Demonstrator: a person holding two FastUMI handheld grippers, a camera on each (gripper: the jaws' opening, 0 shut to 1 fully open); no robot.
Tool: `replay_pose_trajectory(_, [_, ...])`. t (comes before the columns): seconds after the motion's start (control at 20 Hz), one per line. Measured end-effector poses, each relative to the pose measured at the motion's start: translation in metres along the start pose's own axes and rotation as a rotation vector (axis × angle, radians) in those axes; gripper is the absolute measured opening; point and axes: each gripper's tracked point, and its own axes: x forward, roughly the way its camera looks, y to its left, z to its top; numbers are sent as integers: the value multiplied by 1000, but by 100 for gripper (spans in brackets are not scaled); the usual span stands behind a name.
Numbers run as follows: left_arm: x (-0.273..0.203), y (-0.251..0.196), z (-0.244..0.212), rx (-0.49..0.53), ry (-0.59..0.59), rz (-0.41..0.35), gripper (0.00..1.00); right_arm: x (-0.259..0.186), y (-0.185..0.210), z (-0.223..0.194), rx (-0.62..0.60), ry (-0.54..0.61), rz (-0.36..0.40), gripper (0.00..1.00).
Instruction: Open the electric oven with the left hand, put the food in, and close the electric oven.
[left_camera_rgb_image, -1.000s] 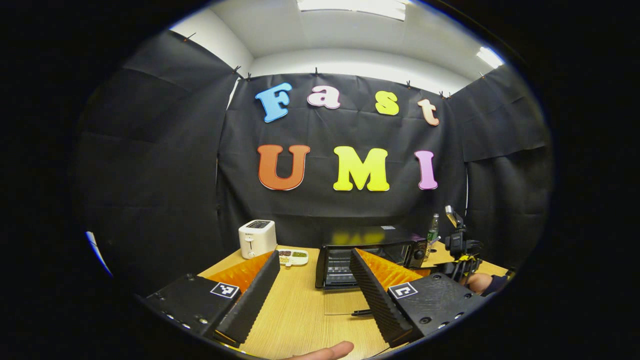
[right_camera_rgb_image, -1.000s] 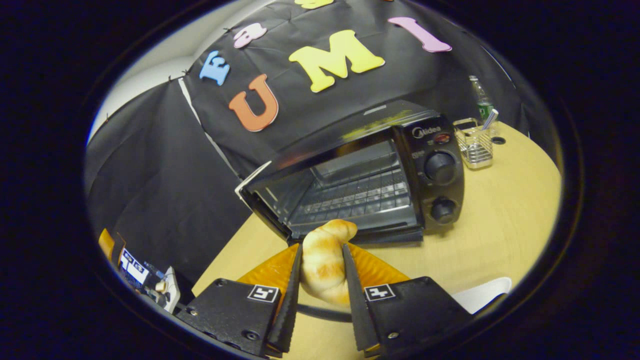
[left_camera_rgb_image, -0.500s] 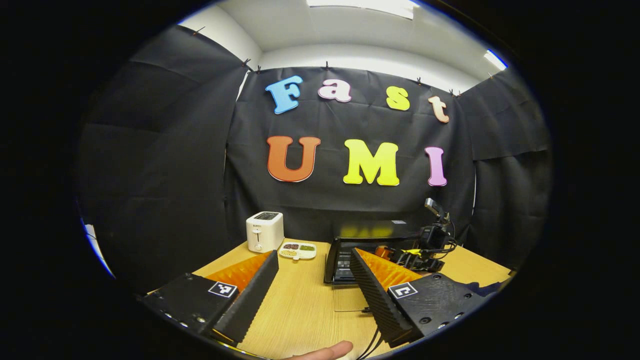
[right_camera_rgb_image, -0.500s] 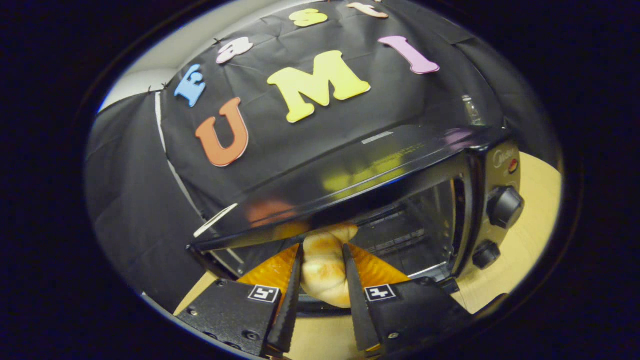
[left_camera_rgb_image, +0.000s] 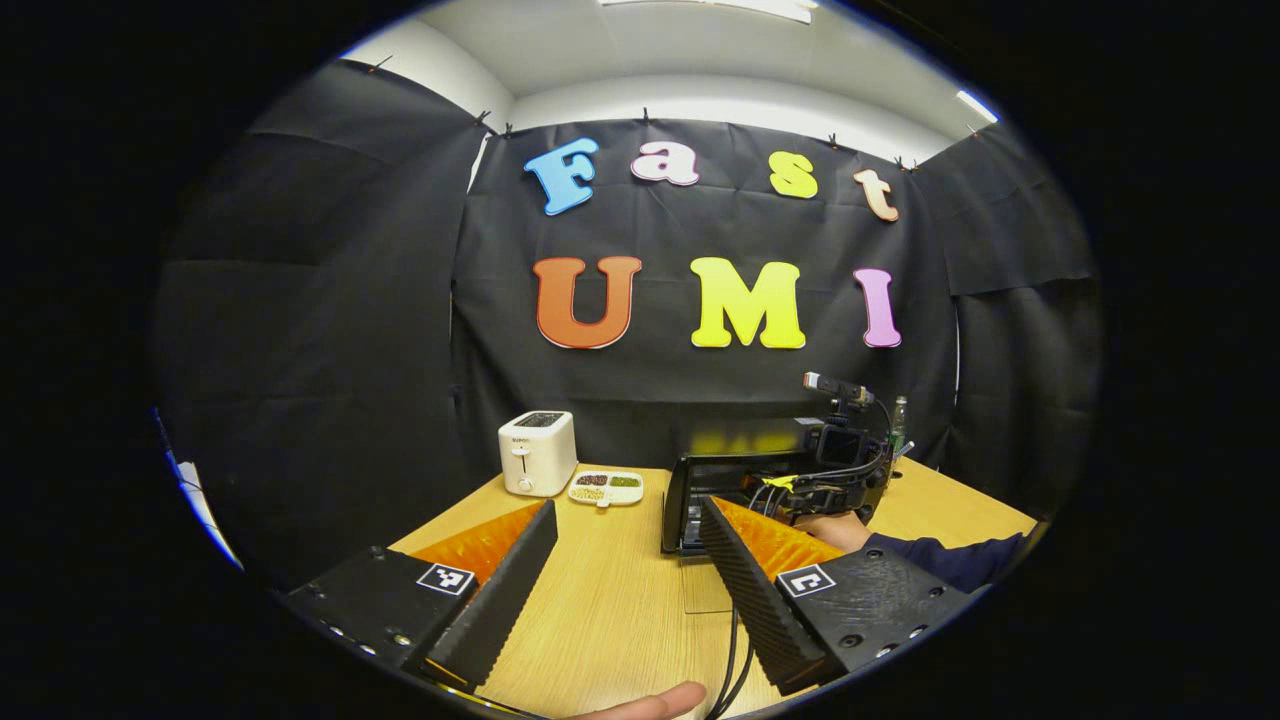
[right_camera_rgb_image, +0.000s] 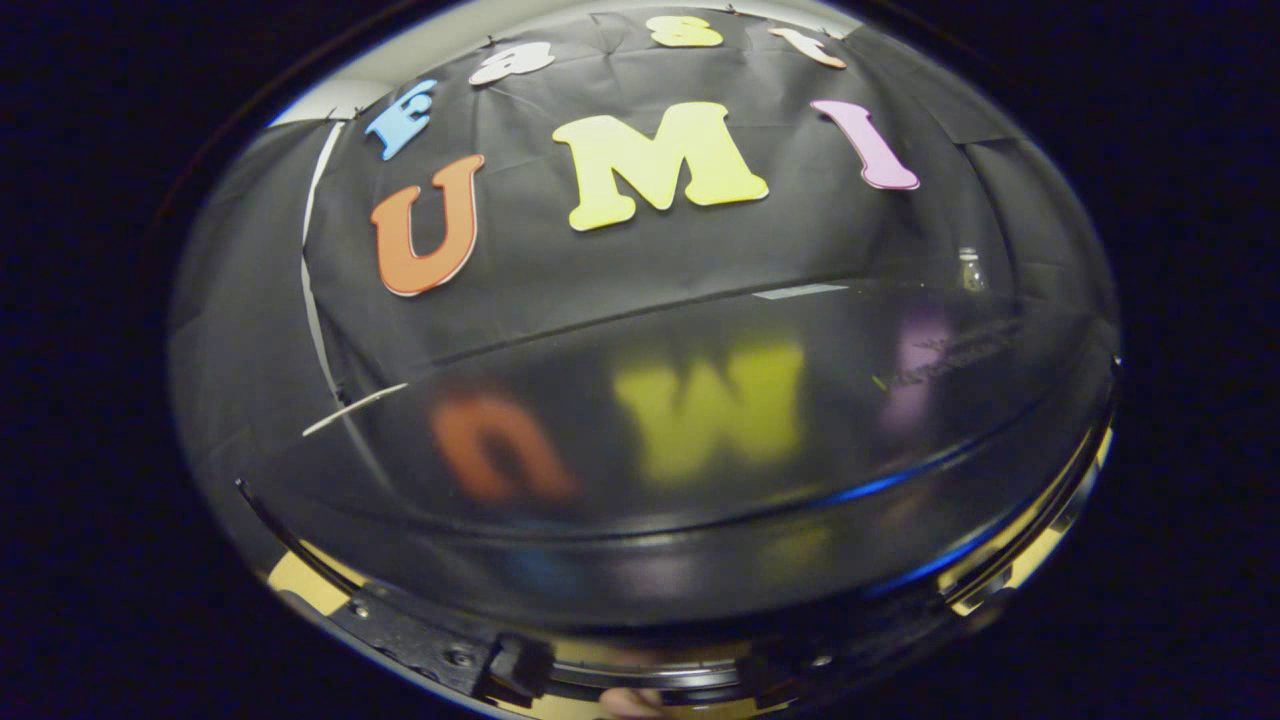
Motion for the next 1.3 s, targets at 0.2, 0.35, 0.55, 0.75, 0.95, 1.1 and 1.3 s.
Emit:
replay_pose_trajectory(0.2, [5,-11,0,-6,8,-7,94,-33,-2,-17,-9,55,39,94])
replay_pose_trajectory(0.35, [6,-26,-6,-12,26,-28,94,-78,-1,-22,16,80,134,99])
replay_pose_trajectory(0.55, [10,-46,-19,-19,65,-59,94,-148,-24,5,-3,2,164,97])
replay_pose_trajectory(0.75, [15,-66,-39,-44,117,-96,94,-216,-66,47,-87,-130,110,96])
replay_pose_trajectory(0.95, [23,-92,-65,-79,185,-133,94,-271,-107,73,-138,-197,50,96])
replay_pose_trajectory(1.1, [25,-120,-95,-74,289,-180,95,-304,-127,94,-115,-232,50,96])
replay_pose_trajectory(1.3, [24,-155,-128,-58,401,-245,95,-336,-151,119,-141,-287,19,96])
